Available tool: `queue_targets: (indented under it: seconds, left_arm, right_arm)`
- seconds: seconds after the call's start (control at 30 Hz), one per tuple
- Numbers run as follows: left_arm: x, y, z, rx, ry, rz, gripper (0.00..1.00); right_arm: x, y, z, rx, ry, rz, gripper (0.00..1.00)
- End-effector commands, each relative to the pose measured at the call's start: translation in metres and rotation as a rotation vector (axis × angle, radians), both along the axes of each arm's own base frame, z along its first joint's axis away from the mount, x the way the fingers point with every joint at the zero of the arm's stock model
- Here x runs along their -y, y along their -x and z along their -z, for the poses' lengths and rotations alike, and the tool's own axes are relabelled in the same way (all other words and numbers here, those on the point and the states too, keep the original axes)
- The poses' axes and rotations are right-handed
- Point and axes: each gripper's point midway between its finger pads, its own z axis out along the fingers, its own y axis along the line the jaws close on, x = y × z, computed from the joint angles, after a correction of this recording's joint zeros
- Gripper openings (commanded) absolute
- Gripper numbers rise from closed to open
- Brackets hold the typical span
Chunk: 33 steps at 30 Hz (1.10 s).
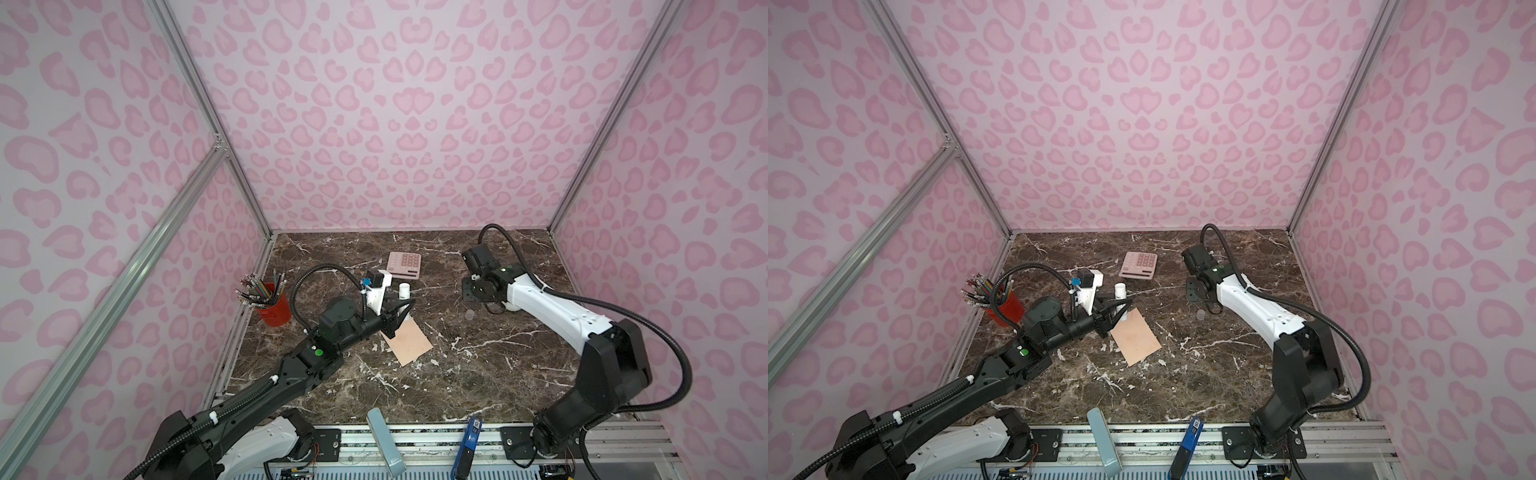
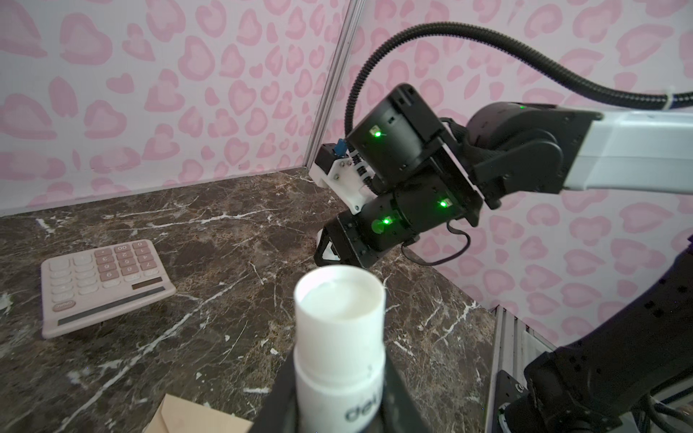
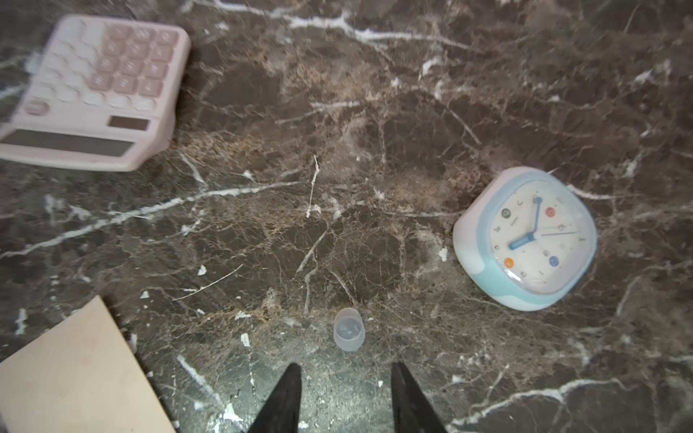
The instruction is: Place the letter into the envelope and seal it
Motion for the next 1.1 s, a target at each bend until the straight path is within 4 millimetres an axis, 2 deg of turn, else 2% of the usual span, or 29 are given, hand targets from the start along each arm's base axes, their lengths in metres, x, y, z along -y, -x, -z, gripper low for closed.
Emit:
queue_targets:
  seconds: [0.0,0.1,0.4,0.83,1.07]
  left_arm:
    - [-0.004,0.004,0.005,0.017,-0.025,0.003,0.04]
    - [-0.008,0.006,0.011,0.012,-0.04,-0.007,0.04]
    - [-0.013,0.01,0.022,-0.003,-0.059,-0.01,0.04]
    - [-0.01,0.01,0.028,-0.017,-0.069,0.002,0.04]
    - [-0.008,0.01,0.028,-0.016,-0.071,0.011,0.04]
  right_arm:
    - [0.009,0.024,0.033,-0.2,0.053,0.064,0.42]
    - [0.008,0.021,0.048,-0.242,0.059,0.09,0.41]
    - [0.008,0.012,0.072,-0.318,0.062,0.142,0.41]
    - [0.004,0.011,0.092,-0.39,0.001,0.164,0.41]
    - [0.005,0.012,0.097,-0.398,-0.018,0.17,0.36]
